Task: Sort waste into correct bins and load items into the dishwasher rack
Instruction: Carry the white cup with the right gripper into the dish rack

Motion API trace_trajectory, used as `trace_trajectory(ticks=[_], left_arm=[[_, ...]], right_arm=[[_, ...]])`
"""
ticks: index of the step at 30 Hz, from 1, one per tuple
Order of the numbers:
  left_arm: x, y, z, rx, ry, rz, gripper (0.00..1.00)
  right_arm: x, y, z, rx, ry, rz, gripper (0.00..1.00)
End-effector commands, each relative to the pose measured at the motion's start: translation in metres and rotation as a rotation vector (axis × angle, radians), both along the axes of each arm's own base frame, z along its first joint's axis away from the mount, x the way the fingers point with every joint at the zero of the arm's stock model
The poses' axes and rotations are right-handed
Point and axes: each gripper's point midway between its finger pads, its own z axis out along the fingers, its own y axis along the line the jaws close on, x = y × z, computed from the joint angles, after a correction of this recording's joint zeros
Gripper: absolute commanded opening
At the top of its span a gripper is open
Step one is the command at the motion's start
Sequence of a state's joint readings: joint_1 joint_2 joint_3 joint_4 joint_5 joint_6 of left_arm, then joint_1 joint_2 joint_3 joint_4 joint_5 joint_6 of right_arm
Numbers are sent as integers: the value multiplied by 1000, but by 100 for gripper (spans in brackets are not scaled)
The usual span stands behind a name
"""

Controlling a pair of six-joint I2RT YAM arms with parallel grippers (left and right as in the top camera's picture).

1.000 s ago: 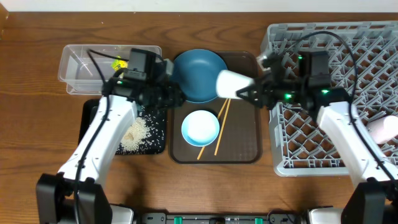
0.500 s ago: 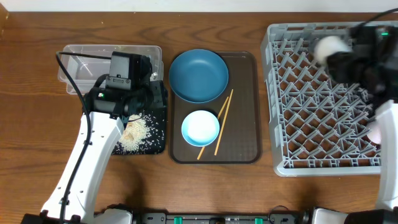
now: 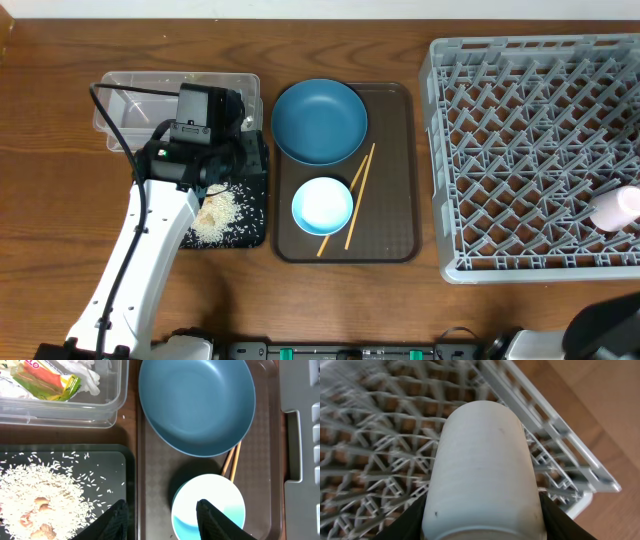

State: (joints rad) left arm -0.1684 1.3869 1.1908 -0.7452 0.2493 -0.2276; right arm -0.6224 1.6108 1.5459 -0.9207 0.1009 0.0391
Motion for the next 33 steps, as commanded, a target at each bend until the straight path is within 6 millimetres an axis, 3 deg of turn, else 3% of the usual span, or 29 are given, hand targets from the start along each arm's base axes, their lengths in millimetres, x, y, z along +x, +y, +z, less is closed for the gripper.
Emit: trace_trajectory(ticks=[1, 7, 13, 22, 33], left_arm=[[0, 3, 1, 18, -4, -2, 47], [-1, 3, 0, 20, 3, -3, 47], [-1, 3, 0, 20, 4, -3, 47], [-3, 3, -1, 21, 10, -3, 47], [-3, 3, -1, 21, 11, -3, 47]], right_arm=[[-7, -25, -10, 45, 10, -125, 1], [-6, -34, -47, 151, 40, -136, 1], [7, -31, -65, 216, 24, -106, 1], [46, -19, -48, 304, -173, -12, 1], [43, -19, -50, 320, -167, -35, 1]])
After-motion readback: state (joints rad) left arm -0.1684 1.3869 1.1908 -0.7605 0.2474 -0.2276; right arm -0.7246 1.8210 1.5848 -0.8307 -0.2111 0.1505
